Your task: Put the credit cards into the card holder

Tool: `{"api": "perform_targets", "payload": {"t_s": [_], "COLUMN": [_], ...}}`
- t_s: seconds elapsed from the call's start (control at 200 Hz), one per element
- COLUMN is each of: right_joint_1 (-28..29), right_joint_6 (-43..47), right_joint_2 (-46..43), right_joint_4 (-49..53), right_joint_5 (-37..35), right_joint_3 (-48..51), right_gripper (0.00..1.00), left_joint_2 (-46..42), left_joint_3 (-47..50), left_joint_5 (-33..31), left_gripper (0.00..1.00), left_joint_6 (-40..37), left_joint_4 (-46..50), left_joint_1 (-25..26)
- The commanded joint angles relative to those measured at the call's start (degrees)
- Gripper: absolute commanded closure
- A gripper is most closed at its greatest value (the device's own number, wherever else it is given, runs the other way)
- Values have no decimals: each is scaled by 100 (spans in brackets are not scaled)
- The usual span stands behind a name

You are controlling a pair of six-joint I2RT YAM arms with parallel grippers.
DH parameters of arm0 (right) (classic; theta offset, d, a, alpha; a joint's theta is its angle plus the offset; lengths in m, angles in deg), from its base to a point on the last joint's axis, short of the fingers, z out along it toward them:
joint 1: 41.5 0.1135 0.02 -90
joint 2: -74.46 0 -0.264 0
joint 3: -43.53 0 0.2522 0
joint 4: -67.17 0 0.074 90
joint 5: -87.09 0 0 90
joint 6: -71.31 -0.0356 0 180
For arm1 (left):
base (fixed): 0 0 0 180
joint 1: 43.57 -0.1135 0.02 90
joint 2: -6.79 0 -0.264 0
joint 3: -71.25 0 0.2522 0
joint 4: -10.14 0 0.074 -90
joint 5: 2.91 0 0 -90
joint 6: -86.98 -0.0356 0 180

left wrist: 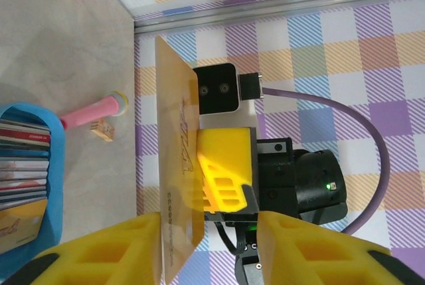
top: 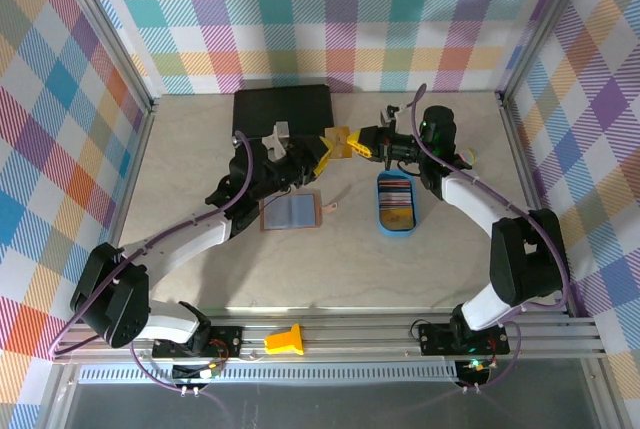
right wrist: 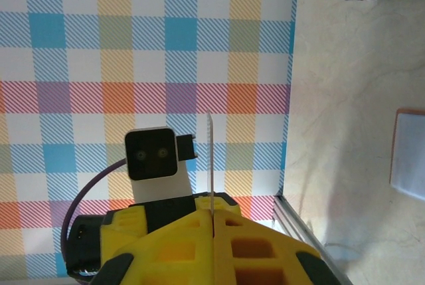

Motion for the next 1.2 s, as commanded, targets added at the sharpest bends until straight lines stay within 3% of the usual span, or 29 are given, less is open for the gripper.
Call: {"api": "perform_targets", "payload": {"t_s": [0.0,0.165,0.22,0.29,0.385,0.63,0.92,0.985,1.08,1.135,1.195], "right_joint_1": [51,61,39,-5,-36,-29,-29,-28,-27,-12,66], "right_joint_6": [-130,-168,-107,-48,-21,-347,-378,-340,-40,344,935], "right_joint_2": [-3,-22,-54,-141,-182,-92,-75,-69,-82,-141,-267], "right_joint_4": [-367,-438,-359,-177,-46,-454,-642,-684,-585,-238,296], "right_joint_5": [105,108,96,3,66,465,535,525,489,352,35], "right_joint_3": [-157,-138,-137,-104,-67,79,161,182,218,268,350], "right_gripper": [100,100,89,73,69,73,94,100,100,100,100], "left_joint_2": [51,34,33,47,52,222,240,190,-67,-314,-560], "left_joint_3": [52,167,217,244,257,236,301,355,430,332,223], "left_joint_5": [97,92,82,106,115,214,200,150,75,140,306], "left_gripper": [67,92,100,100,100,100,100,77,23,14,10], "left_joint_6": [139,180,194,220,220,246,298,273,27,-469,-1100], "left_joint_4": [-390,-502,-528,-591,-603,-765,-823,-743,-146,746,1624], "left_joint_1": [-36,-36,-44,-53,-61,-80,-97,-133,-333,-549,-859]}}
